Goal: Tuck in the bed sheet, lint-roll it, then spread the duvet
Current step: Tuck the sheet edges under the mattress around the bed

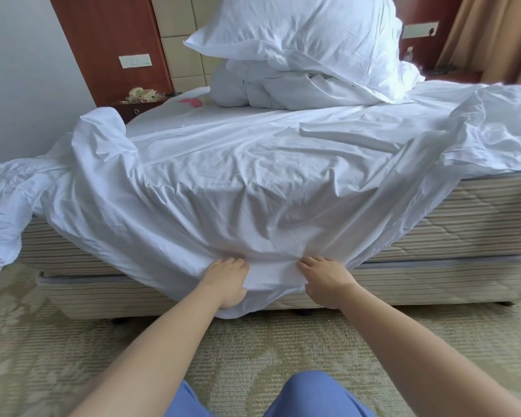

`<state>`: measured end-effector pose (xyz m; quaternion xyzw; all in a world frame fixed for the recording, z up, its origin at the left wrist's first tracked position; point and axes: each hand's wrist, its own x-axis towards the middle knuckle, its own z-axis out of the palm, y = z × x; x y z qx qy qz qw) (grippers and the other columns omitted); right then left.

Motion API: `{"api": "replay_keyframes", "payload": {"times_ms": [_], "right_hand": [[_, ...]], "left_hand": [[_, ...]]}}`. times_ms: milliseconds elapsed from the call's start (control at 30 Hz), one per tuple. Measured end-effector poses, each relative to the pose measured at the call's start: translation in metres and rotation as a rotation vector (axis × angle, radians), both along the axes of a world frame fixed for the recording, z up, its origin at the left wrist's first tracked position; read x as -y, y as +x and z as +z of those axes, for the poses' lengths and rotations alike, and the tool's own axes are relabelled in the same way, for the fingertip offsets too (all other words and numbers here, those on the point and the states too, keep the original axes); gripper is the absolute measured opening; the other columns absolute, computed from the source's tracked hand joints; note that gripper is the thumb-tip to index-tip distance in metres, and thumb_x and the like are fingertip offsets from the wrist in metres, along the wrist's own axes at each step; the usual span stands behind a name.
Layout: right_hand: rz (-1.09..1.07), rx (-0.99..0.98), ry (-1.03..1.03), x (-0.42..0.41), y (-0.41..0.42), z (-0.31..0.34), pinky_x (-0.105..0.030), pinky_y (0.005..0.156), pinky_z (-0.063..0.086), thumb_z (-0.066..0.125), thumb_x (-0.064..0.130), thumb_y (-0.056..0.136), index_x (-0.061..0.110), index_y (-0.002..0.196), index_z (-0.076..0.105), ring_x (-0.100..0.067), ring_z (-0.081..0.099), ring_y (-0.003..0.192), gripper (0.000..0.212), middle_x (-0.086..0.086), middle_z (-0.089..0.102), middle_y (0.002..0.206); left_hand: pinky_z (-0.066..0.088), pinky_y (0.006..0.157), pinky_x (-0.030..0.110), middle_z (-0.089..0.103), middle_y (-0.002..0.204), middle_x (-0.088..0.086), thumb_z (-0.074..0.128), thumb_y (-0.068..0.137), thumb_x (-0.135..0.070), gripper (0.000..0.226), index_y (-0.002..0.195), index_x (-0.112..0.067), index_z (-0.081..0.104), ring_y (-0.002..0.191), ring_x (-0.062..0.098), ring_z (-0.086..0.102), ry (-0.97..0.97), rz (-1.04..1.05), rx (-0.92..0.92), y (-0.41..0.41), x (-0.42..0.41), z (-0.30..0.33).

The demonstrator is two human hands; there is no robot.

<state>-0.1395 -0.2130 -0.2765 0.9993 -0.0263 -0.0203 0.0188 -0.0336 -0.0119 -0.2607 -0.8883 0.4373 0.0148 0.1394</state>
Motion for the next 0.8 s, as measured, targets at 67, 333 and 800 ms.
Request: {"api": "replay_keyframes", "payload": {"times_ms": [67,333,800], "right_hand": [[-0.01,-0.028,0.008,-0.001,0.002,0.001,-0.035,0.107,0.034,0.043,0.016,0.094,0.012,0.14,0.039,-0.022,0.04,0.13,0.046,-0.002,0.041,0.144],[-0.082,-0.163,0.044,0.0,0.028,-0.005,-0.041,0.104,0.041,0.041,0.011,0.092,0.012,0.14,0.04,-0.025,0.044,0.127,0.049,-0.003,0.045,0.14],[-0.13,-0.116,0.005,-0.024,0.025,-0.049,-0.033,0.121,0.002,0.041,0.019,0.094,0.004,0.152,-0.003,-0.022,0.005,0.148,0.075,-0.009,0.004,0.161]], "left_hand": [[0.027,0.111,0.035,0.034,0.148,0.007,0.041,0.097,-0.032,0.056,0.146,-0.009,0.03,0.133,0.023,0.034,0.004,0.008,-0.024,0.001,0.003,-0.001],[0.033,0.105,0.035,0.042,0.139,0.007,0.05,0.09,-0.034,0.058,0.141,-0.011,0.036,0.126,0.023,0.041,0.036,0.068,-0.1,0.014,0.018,-0.007],[0.026,0.114,0.035,0.031,0.151,0.01,0.053,0.088,-0.041,0.075,0.147,-0.005,0.026,0.138,0.023,0.028,0.091,0.09,-0.137,0.016,0.029,-0.043]]}}
